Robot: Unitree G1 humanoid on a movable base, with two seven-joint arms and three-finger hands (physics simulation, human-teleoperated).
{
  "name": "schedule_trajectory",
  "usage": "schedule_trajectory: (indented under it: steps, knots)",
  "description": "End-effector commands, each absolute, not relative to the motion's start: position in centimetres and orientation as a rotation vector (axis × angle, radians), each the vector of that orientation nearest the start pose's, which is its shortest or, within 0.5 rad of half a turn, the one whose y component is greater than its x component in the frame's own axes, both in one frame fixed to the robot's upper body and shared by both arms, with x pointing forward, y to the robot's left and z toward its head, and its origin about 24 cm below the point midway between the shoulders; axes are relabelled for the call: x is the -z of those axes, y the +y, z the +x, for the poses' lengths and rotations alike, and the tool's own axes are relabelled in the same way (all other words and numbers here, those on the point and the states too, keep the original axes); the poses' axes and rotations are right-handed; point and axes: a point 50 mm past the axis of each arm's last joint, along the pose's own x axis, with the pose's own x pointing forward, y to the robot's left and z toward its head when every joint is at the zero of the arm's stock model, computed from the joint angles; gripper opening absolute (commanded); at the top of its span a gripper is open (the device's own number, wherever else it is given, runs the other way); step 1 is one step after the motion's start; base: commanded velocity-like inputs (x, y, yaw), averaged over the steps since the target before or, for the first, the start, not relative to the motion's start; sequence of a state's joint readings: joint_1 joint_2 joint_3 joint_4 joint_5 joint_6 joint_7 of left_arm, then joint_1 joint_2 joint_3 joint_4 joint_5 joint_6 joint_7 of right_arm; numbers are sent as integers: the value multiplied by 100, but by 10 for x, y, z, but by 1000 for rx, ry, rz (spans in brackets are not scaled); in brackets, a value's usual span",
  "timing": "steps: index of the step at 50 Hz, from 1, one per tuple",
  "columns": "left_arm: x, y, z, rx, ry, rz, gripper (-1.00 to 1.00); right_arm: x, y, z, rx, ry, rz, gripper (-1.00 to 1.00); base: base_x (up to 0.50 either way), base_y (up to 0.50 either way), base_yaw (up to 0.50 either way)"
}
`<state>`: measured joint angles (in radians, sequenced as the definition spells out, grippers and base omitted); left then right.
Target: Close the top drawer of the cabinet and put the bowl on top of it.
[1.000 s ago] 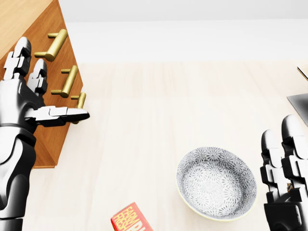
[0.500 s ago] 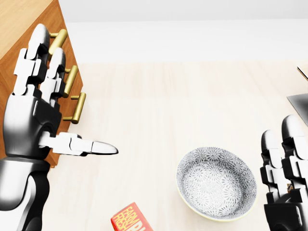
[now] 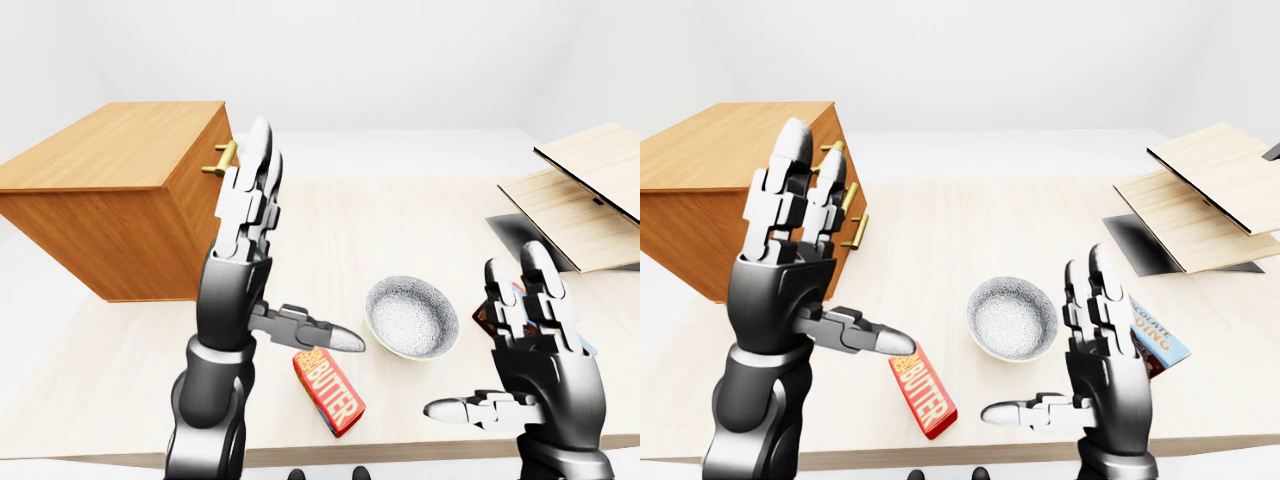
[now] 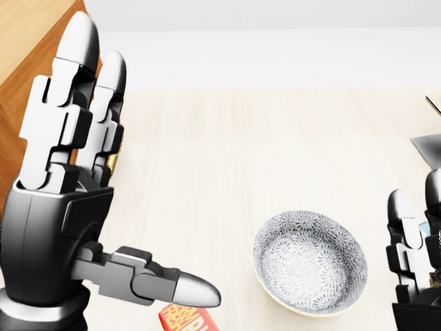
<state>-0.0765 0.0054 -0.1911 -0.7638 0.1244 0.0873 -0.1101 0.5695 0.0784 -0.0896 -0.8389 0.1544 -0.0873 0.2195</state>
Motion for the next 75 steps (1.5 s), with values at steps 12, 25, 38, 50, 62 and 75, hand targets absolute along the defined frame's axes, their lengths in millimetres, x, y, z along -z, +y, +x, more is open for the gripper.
schedule_trajectory:
  steps: [12,25,38,50,62,75]
  knots:
    - [-208,78,189,259,-754,173,100,-165,-194,95,72,-519,63,100,0,0,0]
    - [-205,63,193,251,-742,258,100,-175,-209,84,124,-599,63,100,0,0,0]
    - [-192,48,192,303,-700,384,100,-178,-215,88,149,-619,69,100,0,0,0]
    - [-190,37,186,323,-704,477,100,-179,-217,86,157,-619,73,100,0,0,0]
    - [-181,30,184,320,-677,571,100,-180,-217,85,156,-618,72,100,0,0,0]
    - [-173,19,180,323,-666,651,100,-181,-221,82,163,-629,76,100,0,0,0]
